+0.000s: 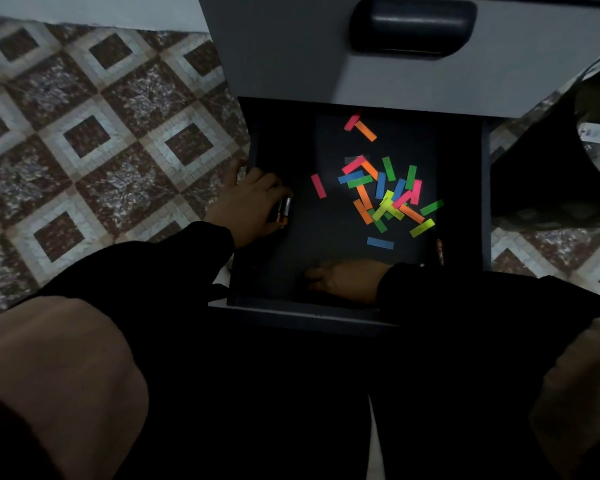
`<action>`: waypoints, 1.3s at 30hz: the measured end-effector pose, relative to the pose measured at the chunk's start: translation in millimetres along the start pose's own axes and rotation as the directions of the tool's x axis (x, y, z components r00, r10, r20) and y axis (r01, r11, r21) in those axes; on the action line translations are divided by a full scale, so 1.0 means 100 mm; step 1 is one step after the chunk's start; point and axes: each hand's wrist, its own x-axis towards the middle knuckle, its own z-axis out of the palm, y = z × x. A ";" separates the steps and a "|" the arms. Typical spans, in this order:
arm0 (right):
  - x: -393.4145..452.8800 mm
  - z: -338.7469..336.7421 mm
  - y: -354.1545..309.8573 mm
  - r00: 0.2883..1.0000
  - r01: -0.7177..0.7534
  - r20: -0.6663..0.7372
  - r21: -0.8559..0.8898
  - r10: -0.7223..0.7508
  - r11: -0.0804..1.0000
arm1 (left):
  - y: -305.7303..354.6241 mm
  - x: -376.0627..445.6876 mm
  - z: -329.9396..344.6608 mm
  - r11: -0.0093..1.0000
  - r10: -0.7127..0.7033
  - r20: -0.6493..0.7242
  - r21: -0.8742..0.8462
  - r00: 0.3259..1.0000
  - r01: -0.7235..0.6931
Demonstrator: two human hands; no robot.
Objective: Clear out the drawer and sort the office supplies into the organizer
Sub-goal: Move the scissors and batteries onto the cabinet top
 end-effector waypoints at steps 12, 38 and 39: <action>-0.29 -0.08 0.30 0.887 -0.365 -0.214 0.214 0.408 0.906 | 0.00 0.00 -0.01 1.000 0.003 0.001 0.005 1.000 -0.003; -2.02 -2.27 -0.03 0.573 -0.484 -0.656 0.213 0.491 0.849 | 0.27 0.09 -2.27 0.992 0.033 -0.476 -0.093 0.879 -0.088; -2.07 -2.37 -0.02 0.561 -0.481 -0.665 0.221 0.492 0.848 | 0.25 0.11 -2.36 0.990 0.027 -0.487 -0.107 0.873 -0.090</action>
